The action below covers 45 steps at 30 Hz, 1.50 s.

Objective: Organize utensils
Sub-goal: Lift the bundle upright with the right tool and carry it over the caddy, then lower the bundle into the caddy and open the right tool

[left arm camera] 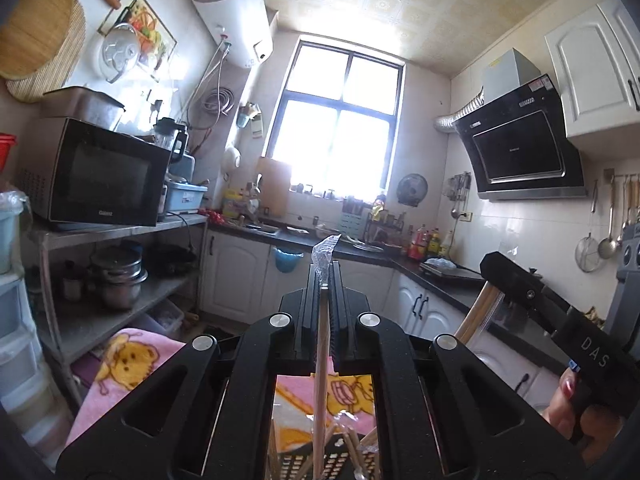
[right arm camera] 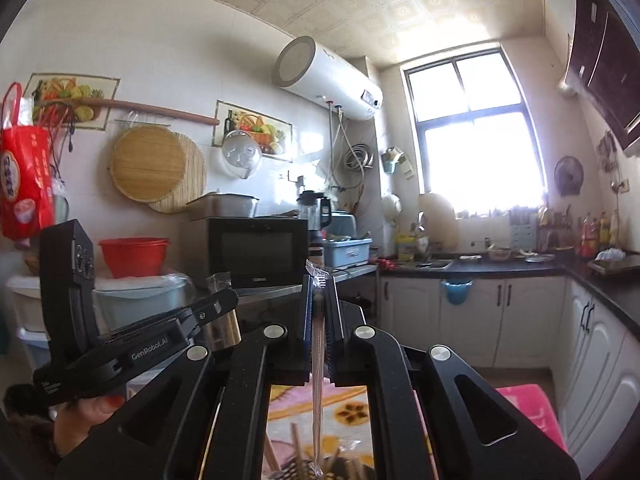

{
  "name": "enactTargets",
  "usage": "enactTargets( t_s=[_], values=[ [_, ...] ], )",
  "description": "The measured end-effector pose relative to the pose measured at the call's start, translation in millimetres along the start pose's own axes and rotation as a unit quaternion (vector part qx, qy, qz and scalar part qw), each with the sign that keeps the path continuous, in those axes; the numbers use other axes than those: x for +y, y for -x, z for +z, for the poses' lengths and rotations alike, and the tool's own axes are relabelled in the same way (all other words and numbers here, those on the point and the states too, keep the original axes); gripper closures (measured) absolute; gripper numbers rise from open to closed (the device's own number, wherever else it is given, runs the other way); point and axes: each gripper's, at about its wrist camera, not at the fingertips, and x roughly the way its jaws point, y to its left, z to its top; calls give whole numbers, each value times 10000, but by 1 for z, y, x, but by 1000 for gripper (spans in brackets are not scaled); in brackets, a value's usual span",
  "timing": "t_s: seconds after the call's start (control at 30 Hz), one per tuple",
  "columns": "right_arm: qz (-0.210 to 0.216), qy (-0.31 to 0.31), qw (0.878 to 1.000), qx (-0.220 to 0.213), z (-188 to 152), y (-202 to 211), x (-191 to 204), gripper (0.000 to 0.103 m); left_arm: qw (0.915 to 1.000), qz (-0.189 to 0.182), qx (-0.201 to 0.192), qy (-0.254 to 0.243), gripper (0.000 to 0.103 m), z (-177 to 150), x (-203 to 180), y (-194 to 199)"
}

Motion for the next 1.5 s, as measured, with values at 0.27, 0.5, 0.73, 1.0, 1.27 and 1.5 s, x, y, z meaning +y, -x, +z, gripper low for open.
enactTargets(
  t_s=[0.27,0.5,0.73,1.0,1.27,1.5],
  values=[
    [-138,109,9998,103,-33,-11,-4,97,9996,196,170,-90,101,-32,4,-20],
    [-174,-12,9987,471,-66,-27,-6,97,9986,196,472,-125,101,-61,6,-31],
    [-182,-58,9969,764,-94,-32,-4,97,9970,152,755,-65,101,-89,11,-36],
    [-242,-134,9951,949,-113,-37,-6,97,9960,151,879,4,101,-101,13,-40],
    [-261,-177,9935,1098,-125,-40,-6,97,9943,139,1056,29,101,-114,13,-42],
    [-281,-262,9918,1221,-133,-41,-9,97,9925,98,1214,72,101,-120,15,-43]
  ],
)
